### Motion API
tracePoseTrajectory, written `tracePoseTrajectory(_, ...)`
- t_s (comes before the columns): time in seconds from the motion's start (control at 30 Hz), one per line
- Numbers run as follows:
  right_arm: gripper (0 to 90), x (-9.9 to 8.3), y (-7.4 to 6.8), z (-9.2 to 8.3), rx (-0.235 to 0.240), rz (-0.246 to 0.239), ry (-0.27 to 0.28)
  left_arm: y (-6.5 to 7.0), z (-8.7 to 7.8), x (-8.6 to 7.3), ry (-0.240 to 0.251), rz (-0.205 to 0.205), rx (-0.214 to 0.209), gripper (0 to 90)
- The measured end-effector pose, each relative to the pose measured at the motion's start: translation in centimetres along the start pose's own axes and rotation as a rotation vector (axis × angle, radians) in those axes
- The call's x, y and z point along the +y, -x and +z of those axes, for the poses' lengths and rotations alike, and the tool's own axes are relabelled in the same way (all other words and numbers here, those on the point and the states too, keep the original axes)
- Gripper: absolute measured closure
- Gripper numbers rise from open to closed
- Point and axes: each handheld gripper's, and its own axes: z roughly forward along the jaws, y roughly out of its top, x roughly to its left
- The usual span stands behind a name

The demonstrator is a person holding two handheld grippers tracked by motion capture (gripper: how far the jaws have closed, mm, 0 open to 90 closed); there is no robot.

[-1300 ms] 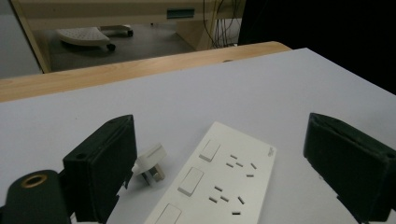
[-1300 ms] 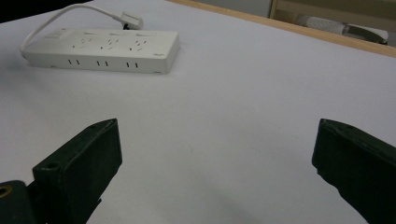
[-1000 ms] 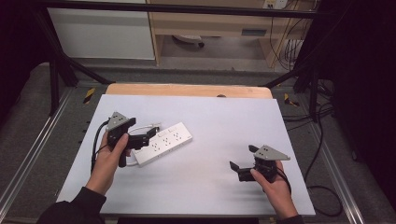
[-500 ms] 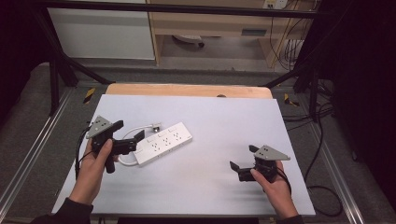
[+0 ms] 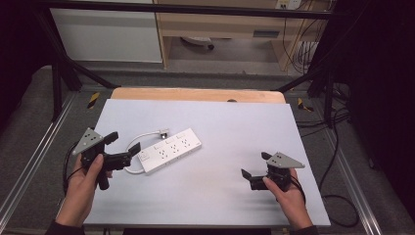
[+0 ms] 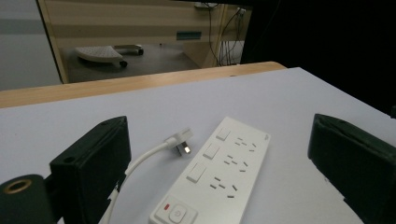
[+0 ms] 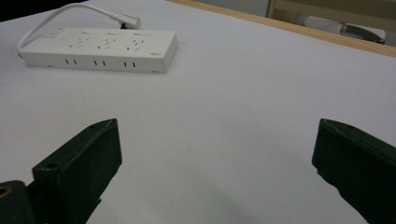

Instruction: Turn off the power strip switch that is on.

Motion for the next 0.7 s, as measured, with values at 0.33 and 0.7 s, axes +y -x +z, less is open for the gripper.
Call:
tracePoseTrajectory(0.33, 1.9, 0.1, 0.1, -0.6, -0.006, 0.011, 0.018, -0.8, -1.8, -0.4, 0.023, -0.023, 0.011, 5.3)
tracePoseTrajectory(0.7, 2.1, -0.1, 0.6, -1.4, -0.006, 0.025, 0.022, -1.1, -2.7, -1.9, 0.015, -0.038, 0.022, 5.4)
